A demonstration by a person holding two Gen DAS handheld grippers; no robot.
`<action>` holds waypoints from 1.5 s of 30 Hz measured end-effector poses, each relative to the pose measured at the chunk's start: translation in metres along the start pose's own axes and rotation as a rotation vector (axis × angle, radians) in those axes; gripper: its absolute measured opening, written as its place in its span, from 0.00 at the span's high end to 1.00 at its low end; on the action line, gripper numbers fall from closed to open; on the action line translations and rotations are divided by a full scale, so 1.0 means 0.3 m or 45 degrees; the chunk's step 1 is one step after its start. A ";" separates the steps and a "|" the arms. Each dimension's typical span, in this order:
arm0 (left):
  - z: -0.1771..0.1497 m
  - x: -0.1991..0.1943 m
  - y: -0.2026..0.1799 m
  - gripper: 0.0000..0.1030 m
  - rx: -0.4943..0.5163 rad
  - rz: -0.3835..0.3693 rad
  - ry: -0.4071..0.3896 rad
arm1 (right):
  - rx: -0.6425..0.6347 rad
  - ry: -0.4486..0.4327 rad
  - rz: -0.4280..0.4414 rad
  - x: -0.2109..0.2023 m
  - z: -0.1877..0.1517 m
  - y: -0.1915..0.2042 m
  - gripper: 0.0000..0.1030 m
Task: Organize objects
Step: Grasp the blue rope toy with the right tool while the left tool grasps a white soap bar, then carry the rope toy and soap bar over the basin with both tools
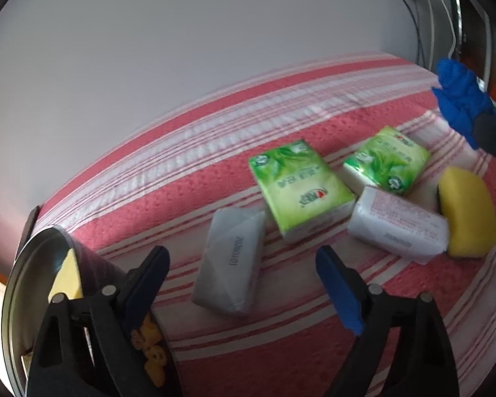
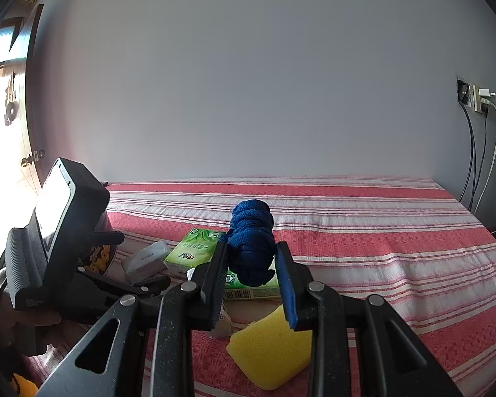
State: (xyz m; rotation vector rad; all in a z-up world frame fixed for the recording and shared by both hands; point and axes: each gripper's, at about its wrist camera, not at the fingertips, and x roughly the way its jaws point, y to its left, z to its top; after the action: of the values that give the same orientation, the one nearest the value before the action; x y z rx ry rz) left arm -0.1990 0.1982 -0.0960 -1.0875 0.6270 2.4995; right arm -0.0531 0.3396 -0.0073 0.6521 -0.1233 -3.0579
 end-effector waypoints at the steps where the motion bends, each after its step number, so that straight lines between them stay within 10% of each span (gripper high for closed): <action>1: -0.001 0.000 0.003 0.12 0.010 0.014 0.004 | 0.002 0.001 0.001 0.001 0.000 -0.002 0.70; 18: -0.005 0.002 0.044 0.13 0.077 -0.047 -0.103 | 0.014 -0.003 0.007 0.007 0.001 -0.019 0.70; 31: -0.019 0.002 0.075 0.66 -0.076 -0.288 -0.020 | 0.016 0.011 0.007 0.015 -0.002 -0.023 0.70; 45: -0.071 -0.081 0.081 0.67 -0.138 -0.028 -0.121 | -0.002 -0.019 0.004 -0.009 -0.001 -0.004 0.70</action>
State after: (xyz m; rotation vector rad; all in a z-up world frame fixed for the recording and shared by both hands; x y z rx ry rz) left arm -0.1818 0.1635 -0.0845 -1.0003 0.4551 2.5743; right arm -0.0505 0.3408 -0.0064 0.6280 -0.1223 -3.0604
